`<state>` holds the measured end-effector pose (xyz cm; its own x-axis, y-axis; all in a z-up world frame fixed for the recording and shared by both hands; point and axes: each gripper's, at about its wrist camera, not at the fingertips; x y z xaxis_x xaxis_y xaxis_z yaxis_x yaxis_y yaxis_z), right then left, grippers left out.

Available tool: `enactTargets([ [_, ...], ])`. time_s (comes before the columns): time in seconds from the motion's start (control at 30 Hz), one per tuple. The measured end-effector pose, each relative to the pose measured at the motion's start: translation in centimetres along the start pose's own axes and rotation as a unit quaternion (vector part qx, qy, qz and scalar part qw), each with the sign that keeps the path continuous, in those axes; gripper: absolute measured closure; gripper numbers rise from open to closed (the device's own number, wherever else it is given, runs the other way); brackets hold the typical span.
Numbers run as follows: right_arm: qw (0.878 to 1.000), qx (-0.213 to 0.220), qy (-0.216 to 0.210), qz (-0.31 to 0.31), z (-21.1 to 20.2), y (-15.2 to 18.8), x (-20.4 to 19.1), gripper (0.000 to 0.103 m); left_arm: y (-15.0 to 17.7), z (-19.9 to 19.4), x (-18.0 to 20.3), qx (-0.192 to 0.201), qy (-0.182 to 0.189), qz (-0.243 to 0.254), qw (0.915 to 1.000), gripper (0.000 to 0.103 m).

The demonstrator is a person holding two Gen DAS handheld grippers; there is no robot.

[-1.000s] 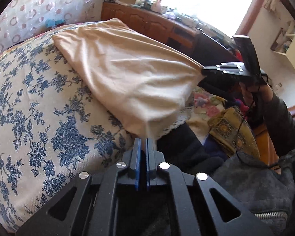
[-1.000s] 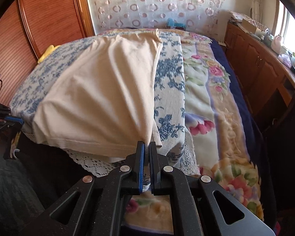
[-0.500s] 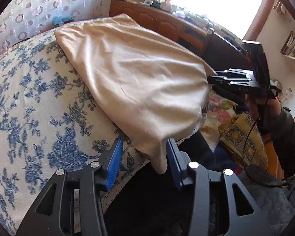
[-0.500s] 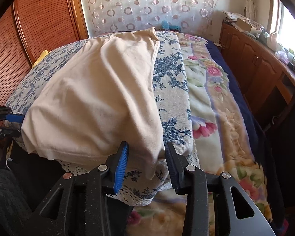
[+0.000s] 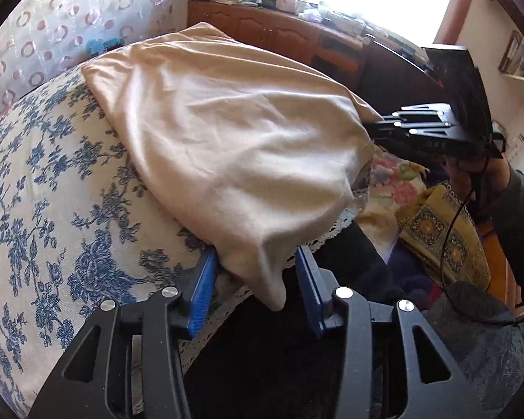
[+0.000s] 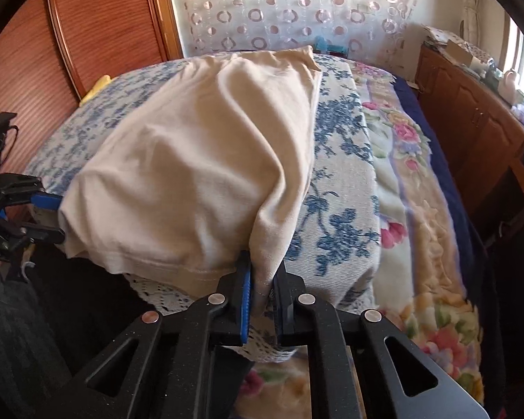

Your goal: Fold small clothes

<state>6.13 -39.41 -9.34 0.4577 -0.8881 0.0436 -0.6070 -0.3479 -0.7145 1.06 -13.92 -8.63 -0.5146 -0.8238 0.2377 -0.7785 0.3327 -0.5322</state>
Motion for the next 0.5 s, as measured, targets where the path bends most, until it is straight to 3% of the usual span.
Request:
enactTargets([
  [0.03, 1.000, 0.005, -0.007, 0.001, -0.3, -0.1, -0.1, 0.093, 0.0, 0.0, 0.2, 0.000, 0.000, 0.006, 1.0000, 0.058],
  [0.17, 0.999, 0.036, -0.022, 0.010, -2.1, -0.6, 0.1, 0.093, -0.4, 0.0, -0.2, -0.001, 0.002, 0.012, 0.9999, 0.095],
  [0.3, 0.997, 0.077, -0.022, 0.016, -4.6, -1.7, 1.0, 0.094, -1.7, -2.7, -1.4, 0.046, 0.042, -0.010, 0.9980, 0.100],
  [0.5, 0.992, 0.126, -0.008, 0.010, -6.7, -5.6, 3.0, 0.094, -6.6, -6.7, -3.8, 0.121, 0.045, -0.019, 0.9915, 0.100],
])
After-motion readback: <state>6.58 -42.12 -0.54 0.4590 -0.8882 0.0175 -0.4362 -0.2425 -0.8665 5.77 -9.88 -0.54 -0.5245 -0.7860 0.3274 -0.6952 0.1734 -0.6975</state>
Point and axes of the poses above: each gripper's, at about its wrist camera, not at the fingertips, and z roughly the way its jaws point, x to its right, y to its underside, and after that the axes turned 8 degrees about -z, right-handed
